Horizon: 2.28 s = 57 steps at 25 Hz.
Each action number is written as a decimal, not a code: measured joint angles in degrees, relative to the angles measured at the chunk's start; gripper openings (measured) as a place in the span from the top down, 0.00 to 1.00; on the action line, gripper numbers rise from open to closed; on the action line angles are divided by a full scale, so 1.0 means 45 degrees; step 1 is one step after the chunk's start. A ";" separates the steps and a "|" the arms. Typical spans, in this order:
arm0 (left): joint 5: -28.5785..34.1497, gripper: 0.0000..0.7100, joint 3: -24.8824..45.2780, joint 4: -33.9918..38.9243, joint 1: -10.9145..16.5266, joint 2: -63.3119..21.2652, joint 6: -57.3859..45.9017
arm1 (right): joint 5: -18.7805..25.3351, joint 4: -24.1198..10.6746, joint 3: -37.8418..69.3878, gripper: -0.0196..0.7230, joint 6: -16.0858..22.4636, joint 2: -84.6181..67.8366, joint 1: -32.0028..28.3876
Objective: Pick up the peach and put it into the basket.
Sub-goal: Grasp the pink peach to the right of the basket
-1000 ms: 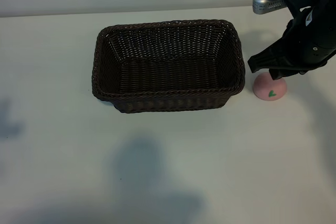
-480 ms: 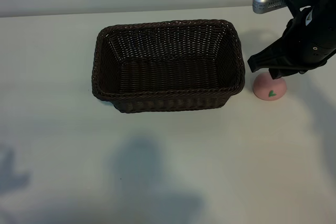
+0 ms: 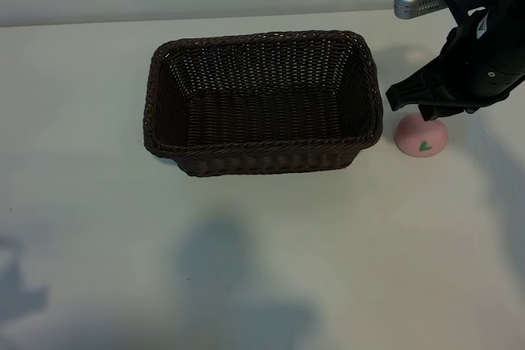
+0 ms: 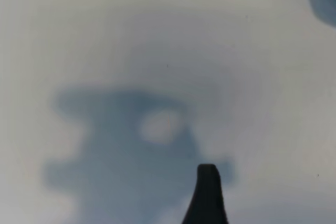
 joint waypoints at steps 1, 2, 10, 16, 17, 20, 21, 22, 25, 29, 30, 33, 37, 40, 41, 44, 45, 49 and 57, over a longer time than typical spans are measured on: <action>0.0000 0.16 0.0044 0.0024 0.0000 0.0000 -0.0010 | -0.0026 0.0000 0.0000 0.57 0.0000 0.0000 0.0000; 0.0000 0.16 0.0060 0.0037 0.0000 0.0000 -0.0010 | -0.0041 0.0000 0.0000 0.57 0.0000 0.0000 0.0000; 0.0390 0.16 0.0152 -0.0334 0.0000 -0.0009 -0.0464 | -0.0411 -0.0074 0.0000 0.57 0.0000 0.0000 0.0000; 0.0543 0.16 0.0217 -0.0521 0.0000 -0.0009 -0.0616 | -0.0562 -0.0374 0.0000 0.45 0.0000 0.0000 0.0000; 0.0543 0.16 0.0217 -0.0532 0.0000 -0.0009 -0.0616 | -0.0562 -0.0444 0.0000 0.42 0.0000 0.0000 0.0000; 0.0543 0.16 0.0217 -0.0530 0.0000 -0.0009 -0.0620 | -0.0577 -0.0775 0.0000 0.33 0.0000 0.0000 0.0000; 0.0543 0.16 0.0217 -0.0530 0.0000 -0.0056 -0.0620 | -0.0590 -0.0893 0.0000 0.31 0.0000 0.0000 0.0000; 0.0543 0.16 0.0217 -0.0530 -0.0013 -0.0158 -0.0620 | -0.0607 -0.0979 0.0000 0.29 0.0011 0.0000 0.0000; 0.0543 0.16 0.0217 -0.0530 -0.0250 -0.0888 -0.0620 | -0.0697 -0.1025 0.0000 0.27 0.0121 0.0011 0.0000; 0.0566 0.16 0.0217 -0.0550 -0.0694 -0.2577 -0.0620 | -0.0991 -0.1047 -0.0010 0.26 0.0307 0.0421 0.0000; 0.0609 0.16 0.0217 -0.0567 -0.0737 -0.2832 -0.0620 | -0.1019 -0.1062 -0.0010 0.26 0.0340 0.0633 0.0000; 0.0634 0.16 0.0257 -0.0594 -0.0746 -0.2989 -0.0620 | -0.1112 -0.1120 -0.0010 0.26 0.0367 0.1281 0.0000; 0.0726 0.16 0.0333 -0.0594 -0.0746 -0.3005 -0.0620 | -0.1344 -0.1133 -0.0010 0.26 0.0396 0.2200 -0.0182; 0.0753 0.16 0.0333 -0.0594 -0.0746 -0.3005 -0.0620 | -0.1503 -0.1142 -0.0010 0.26 0.0412 0.2858 -0.0489; 0.0753 0.16 0.0333 -0.0594 -0.0746 -0.3005 -0.0620 | -0.1596 -0.1157 -0.0010 0.26 0.0412 0.3073 -0.0590; 0.0753 0.16 0.0333 -0.0594 -0.0746 -0.3005 -0.0620 | -0.1899 -0.1157 -0.0010 0.26 0.0412 0.3530 -0.0735; 0.0753 0.16 0.0333 -0.0594 -0.0746 -0.3005 -0.0620 | -0.2016 -0.1169 -0.0010 0.26 0.0412 0.3619 -0.0735; 0.0756 0.16 0.0333 -0.0594 -0.0746 -0.3005 -0.0620 | -0.2411 -0.1168 -0.0010 0.26 0.0412 0.3916 -0.0758; 0.0756 0.16 0.0333 -0.0602 -0.0746 -0.3005 -0.0620 | -0.3013 -0.1156 -0.0010 0.26 0.0412 0.4232 -0.0758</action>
